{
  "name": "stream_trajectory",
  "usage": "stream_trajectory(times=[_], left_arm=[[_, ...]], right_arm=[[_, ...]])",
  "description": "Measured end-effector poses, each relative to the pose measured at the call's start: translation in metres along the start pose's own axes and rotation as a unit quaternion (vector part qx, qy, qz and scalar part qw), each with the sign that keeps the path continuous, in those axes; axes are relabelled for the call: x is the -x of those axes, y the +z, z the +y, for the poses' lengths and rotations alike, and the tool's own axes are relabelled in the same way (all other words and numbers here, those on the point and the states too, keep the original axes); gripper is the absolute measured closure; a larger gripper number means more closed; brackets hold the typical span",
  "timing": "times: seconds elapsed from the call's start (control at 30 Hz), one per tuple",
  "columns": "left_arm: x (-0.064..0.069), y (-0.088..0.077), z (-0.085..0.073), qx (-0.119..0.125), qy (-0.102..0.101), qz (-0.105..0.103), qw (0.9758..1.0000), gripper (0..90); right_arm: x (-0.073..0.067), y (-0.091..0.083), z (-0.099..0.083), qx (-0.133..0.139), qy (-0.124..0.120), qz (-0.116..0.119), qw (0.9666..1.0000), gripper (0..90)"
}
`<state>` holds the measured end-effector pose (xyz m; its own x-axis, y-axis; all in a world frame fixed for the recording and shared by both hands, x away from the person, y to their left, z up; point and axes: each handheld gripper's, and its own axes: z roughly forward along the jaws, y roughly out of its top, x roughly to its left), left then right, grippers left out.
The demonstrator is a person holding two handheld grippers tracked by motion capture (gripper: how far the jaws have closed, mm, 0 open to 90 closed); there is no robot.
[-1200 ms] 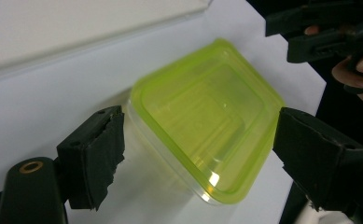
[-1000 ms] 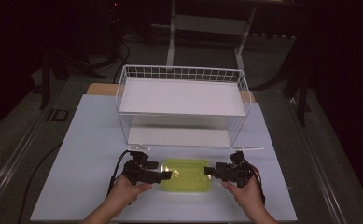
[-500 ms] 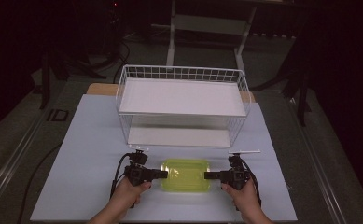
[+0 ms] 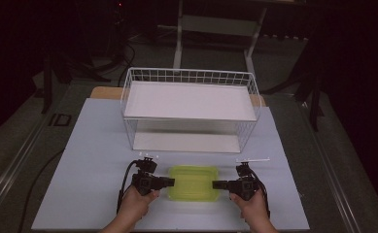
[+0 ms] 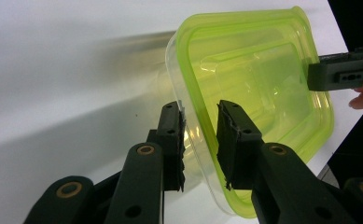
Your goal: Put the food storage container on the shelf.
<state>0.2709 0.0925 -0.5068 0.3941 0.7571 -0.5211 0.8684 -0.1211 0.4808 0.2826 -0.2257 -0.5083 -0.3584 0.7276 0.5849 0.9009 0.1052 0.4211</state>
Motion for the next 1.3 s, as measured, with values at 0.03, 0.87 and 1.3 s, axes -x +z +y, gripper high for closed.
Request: stream_trajectory(times=[0.03,0.87,1.3], left_arm=[[0.000,0.000,0.000,-0.001,0.000,-0.003,1.0000,72.2],[0.006,-0.018,-0.007,0.030,-0.014,-0.005,0.9994,79.5],[0.010,-0.044,0.017,0.095,0.000,-0.006,0.9955,80.0]], right_arm=[[0.000,0.000,0.000,-0.001,0.003,0.002,1.0000,74.9],[-0.019,-0.006,-0.001,0.018,-0.026,-0.015,0.9994,79.6],[-0.036,-0.017,0.028,0.072,-0.046,-0.010,0.9963,79.5]])
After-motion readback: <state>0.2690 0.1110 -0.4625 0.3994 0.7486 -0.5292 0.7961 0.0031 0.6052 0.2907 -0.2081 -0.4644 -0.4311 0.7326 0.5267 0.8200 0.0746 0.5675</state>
